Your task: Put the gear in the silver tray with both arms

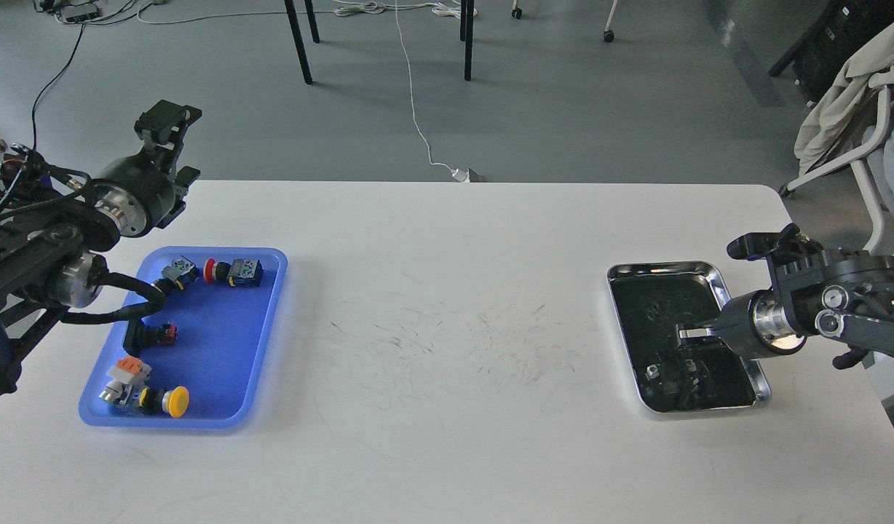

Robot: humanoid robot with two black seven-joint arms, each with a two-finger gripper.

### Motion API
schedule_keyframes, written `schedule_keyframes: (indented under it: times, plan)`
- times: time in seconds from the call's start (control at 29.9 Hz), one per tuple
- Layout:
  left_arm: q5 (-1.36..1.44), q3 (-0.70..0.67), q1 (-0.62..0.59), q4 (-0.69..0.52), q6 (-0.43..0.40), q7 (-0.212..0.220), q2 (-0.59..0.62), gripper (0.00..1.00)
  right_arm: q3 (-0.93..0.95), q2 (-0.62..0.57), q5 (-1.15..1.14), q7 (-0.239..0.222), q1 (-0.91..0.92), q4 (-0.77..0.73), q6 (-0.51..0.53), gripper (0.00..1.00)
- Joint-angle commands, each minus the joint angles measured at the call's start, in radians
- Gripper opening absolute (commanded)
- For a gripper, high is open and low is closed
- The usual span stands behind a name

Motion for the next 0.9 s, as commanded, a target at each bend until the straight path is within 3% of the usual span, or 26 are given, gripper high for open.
schedule_keyframes:
  times: [0.0, 0.13, 0.2, 0.27, 0.3, 0.63, 0.87]
  plan:
    - [0.0, 0.0, 0.0, 0.0, -0.001, -0.001, 0.001, 0.97, 0.001, 0.025, 0.0, -0.001, -0.013, -0.01, -0.023, 0.23]
    - [0.0, 0.0, 0.0, 0.0, -0.001, -0.001, 0.002, 0.97, 0.003, 0.027, 0.001, 0.0, -0.01, -0.012, -0.021, 0.67]
    - [0.0, 0.0, 0.0, 0.0, -0.001, -0.001, 0.002, 0.97, 0.006, 0.024, 0.003, 0.0, -0.004, -0.013, -0.018, 0.72]
    - [0.0, 0.0, 0.0, 0.001, -0.001, 0.0, 0.004, 0.97, 0.021, 0.016, 0.008, 0.0, 0.005, -0.013, -0.015, 0.92]
    - [0.0, 0.0, 0.0, 0.001, -0.002, 0.0, 0.004, 0.97, 0.041, 0.013, 0.012, 0.0, 0.01, -0.013, -0.012, 0.95]
    - [0.0, -0.002, -0.002, 0.008, 0.001, 0.0, 0.002, 0.97, 0.444, -0.097, 0.053, 0.008, 0.015, -0.041, 0.048, 0.96]
    - [-0.009, -0.003, -0.031, 0.009, 0.004, 0.005, -0.056, 0.97, 0.675, -0.022, 0.443, 0.013, -0.007, -0.295, 0.017, 0.96]
